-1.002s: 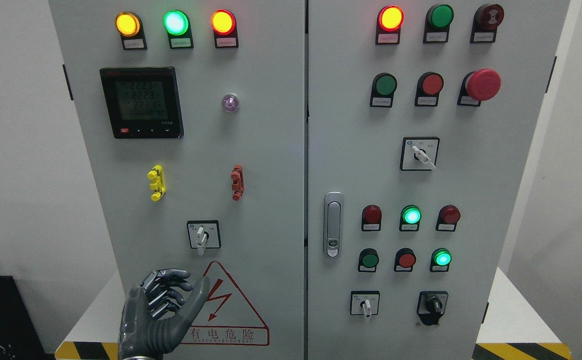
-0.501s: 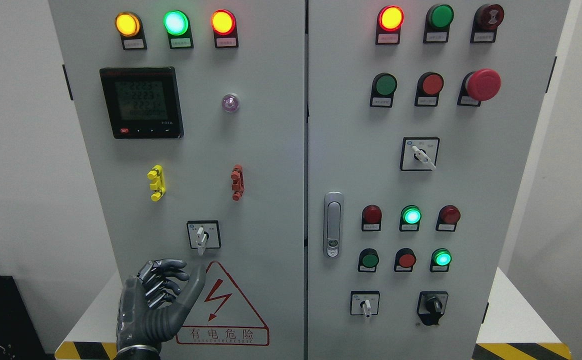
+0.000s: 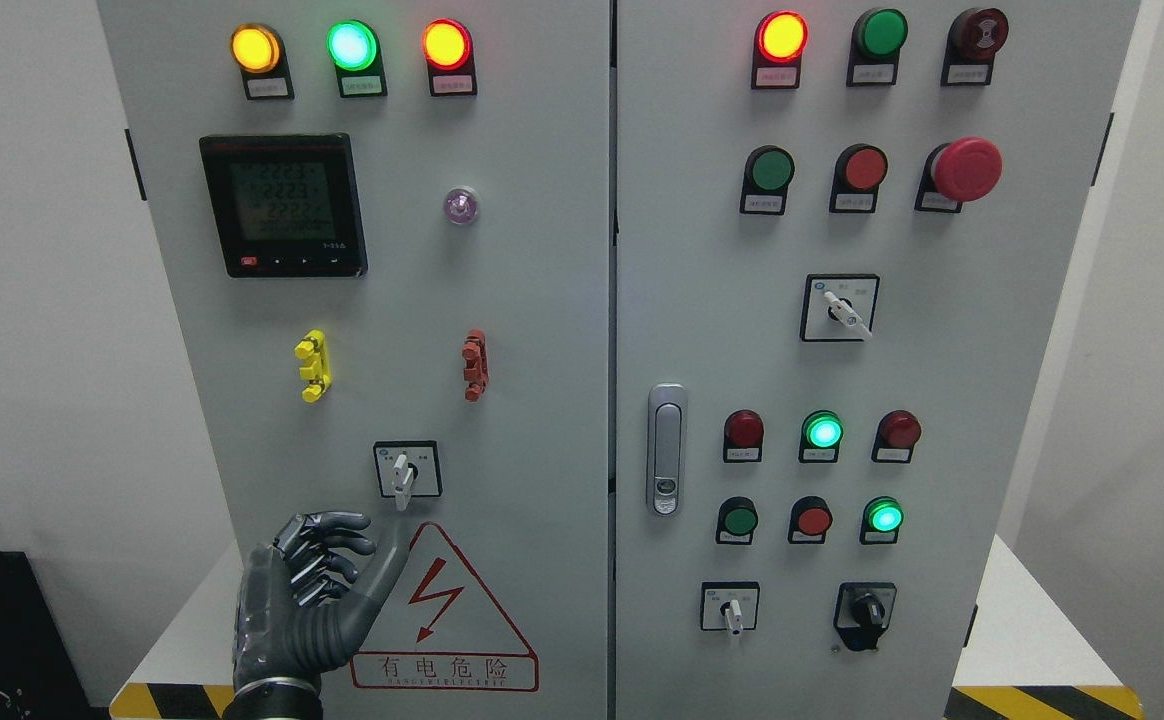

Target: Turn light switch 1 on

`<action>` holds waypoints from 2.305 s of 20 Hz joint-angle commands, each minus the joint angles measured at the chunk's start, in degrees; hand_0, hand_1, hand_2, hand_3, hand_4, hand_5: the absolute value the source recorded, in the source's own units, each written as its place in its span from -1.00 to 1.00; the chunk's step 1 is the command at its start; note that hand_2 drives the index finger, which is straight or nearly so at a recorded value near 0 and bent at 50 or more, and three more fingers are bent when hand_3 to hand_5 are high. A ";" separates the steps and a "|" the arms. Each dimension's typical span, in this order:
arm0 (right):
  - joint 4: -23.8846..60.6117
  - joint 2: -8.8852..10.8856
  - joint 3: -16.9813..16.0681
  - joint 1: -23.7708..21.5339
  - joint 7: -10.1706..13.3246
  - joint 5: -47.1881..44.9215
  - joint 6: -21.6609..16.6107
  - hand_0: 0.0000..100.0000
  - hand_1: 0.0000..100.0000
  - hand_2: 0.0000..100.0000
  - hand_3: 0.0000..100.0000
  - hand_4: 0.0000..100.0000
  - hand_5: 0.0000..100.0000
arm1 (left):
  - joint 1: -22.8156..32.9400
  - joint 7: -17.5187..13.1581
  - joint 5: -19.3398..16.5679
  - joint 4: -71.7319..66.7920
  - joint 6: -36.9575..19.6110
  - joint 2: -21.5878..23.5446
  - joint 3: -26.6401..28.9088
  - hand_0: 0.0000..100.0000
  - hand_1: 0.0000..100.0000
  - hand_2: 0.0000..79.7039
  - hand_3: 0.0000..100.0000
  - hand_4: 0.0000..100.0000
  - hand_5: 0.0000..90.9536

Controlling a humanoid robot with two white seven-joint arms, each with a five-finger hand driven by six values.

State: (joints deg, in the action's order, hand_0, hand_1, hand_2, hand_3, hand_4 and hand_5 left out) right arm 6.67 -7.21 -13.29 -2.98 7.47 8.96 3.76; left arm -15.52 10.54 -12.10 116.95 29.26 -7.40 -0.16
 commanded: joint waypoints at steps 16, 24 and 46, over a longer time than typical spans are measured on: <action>0.09 0.00 0.02 -0.01 0.00 0.00 0.02 -0.39 -1.00 -1.00 -1.00 -1.00 -1.00 | -2.68 1.15 0.15 -2.61 1.14 -0.78 -1.86 -0.67 0.44 0.22 0.37 0.65 0.76; 0.01 0.00 0.02 -0.01 0.00 0.00 0.02 -0.39 -1.00 -1.00 -1.00 -1.00 -1.00 | -2.50 1.86 0.50 -3.66 1.41 -0.78 -1.77 -0.66 0.43 0.22 0.38 0.65 0.76; 0.01 0.00 0.02 0.08 0.00 0.00 0.02 -0.39 -1.00 -1.00 -1.00 -1.00 -1.00 | -4.17 1.86 0.33 -4.01 1.50 -0.86 -1.60 -0.63 0.42 0.24 0.40 0.66 0.78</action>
State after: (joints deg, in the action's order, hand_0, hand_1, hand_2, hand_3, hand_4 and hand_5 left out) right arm 6.68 -7.21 -13.30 -2.96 7.47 8.96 3.76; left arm -19.14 12.38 -11.69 113.35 30.77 -8.22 -0.92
